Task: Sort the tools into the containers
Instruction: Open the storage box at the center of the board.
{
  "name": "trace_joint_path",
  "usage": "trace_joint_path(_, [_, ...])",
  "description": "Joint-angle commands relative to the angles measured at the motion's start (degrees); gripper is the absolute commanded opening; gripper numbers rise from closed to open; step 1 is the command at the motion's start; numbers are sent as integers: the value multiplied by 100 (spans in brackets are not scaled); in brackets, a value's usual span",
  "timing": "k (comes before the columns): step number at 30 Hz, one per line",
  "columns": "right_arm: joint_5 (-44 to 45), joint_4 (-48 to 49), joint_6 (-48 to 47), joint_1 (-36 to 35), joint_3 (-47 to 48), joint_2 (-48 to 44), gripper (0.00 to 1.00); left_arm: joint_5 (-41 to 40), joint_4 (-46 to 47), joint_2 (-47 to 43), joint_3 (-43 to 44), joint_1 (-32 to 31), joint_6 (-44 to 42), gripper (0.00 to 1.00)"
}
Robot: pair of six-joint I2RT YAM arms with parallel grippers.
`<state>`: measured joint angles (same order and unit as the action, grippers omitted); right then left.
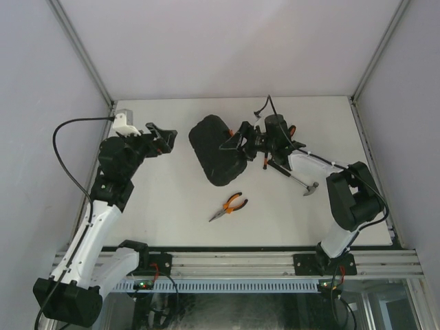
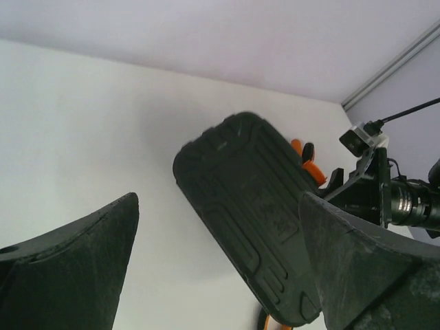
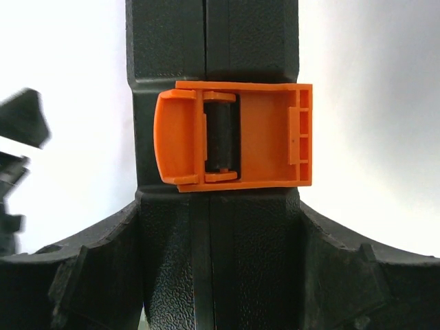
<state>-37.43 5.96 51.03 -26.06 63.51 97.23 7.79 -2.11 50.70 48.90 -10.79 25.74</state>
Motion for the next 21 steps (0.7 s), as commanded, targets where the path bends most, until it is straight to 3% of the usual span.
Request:
trace_joint_path(1, [396,2075,2264,-327,-306,-85,0,10,-351,-80,-181,45,415,100])
trace_joint_path(5, [1411,2437,2803,-666,-594,-14,0,63,-717,57,-108,72,575,100])
trace_joint_path(10, [1915,2786,3049,-833,-570,458,0,119,-758,155,-194,76,585,100])
trace_joint_path(21, [3223,2045,1974,-1126,-498,830,9,-116,-932,215,-435,79,567,100])
